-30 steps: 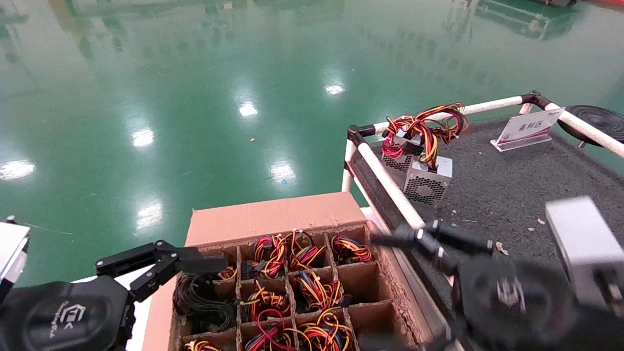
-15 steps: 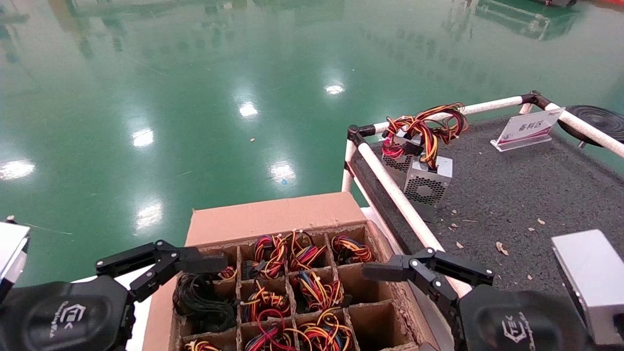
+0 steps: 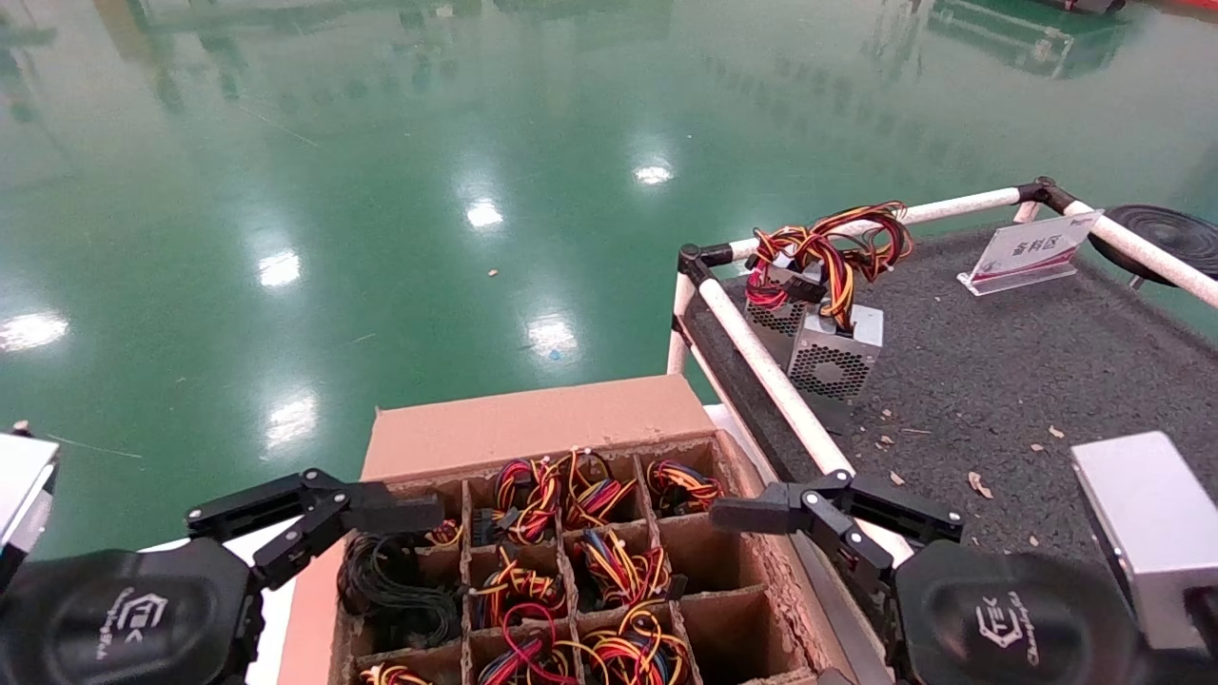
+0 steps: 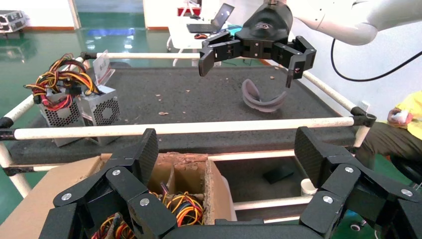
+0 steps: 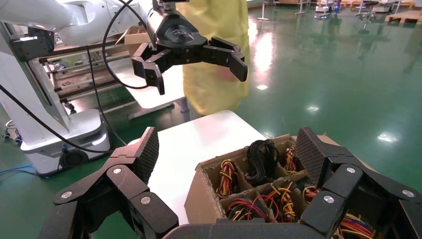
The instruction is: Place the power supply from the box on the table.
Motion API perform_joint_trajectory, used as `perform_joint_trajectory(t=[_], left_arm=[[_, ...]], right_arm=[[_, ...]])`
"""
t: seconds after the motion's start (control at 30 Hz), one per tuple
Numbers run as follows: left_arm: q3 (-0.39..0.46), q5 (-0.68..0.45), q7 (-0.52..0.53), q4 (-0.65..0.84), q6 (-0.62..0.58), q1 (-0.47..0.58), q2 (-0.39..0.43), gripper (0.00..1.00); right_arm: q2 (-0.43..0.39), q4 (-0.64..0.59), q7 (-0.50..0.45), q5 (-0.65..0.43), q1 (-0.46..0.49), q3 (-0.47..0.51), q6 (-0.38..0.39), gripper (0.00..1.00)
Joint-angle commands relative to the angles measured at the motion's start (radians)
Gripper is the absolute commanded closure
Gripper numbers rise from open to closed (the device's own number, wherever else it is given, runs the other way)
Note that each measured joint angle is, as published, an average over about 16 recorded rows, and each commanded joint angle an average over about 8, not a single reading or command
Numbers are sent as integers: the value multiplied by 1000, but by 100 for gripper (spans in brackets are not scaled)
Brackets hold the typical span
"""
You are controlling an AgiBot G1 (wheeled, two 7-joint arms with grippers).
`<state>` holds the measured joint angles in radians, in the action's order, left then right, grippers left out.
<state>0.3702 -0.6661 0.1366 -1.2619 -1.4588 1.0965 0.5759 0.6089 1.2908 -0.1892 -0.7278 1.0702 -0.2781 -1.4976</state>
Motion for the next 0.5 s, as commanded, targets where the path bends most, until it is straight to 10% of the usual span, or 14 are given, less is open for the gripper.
perform_joint_trajectory(t=[0.03, 0.5], left_arm=[[0, 0, 0, 0, 0, 0, 0, 0], [0, 0, 0, 0, 0, 0, 0, 0]], right_arm=[[1, -2, 1, -1, 1, 0, 1, 0], [2, -6, 1, -2, 4, -1, 2, 0]])
